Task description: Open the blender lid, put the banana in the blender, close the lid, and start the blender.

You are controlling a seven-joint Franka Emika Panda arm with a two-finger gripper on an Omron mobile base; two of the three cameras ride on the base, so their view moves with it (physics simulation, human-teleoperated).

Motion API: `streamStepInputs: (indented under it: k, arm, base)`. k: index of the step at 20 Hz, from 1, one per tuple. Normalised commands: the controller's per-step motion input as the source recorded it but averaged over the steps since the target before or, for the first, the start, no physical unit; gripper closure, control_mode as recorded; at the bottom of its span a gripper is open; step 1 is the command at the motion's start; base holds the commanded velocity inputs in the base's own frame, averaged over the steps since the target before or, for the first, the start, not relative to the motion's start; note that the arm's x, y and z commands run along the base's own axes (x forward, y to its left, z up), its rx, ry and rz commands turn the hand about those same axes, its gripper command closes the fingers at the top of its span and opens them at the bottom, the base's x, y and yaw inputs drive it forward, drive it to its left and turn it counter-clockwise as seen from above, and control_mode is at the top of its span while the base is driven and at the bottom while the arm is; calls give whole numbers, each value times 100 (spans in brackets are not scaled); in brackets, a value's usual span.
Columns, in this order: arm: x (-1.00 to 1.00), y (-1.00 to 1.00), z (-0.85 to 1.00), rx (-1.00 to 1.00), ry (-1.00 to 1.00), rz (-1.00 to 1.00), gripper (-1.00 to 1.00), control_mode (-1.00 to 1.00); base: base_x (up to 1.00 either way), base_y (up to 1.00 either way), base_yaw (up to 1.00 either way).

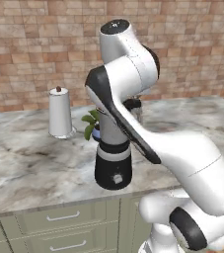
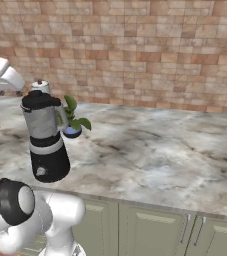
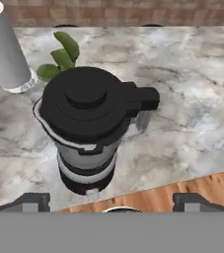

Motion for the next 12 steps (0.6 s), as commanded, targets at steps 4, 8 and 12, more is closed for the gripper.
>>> streamStepInputs:
  k: [4,8,12]
  arm:
    - [-100,0,-85,0,-49,-21,-100,-100]
    - [-83,4,-48,0,-44,-30,-100,-100]
    - [-34,4,-9,0,-31,-38,-100,-100]
  base:
    - [0,0,0]
    - [0,0,0]
    - [0,0,0]
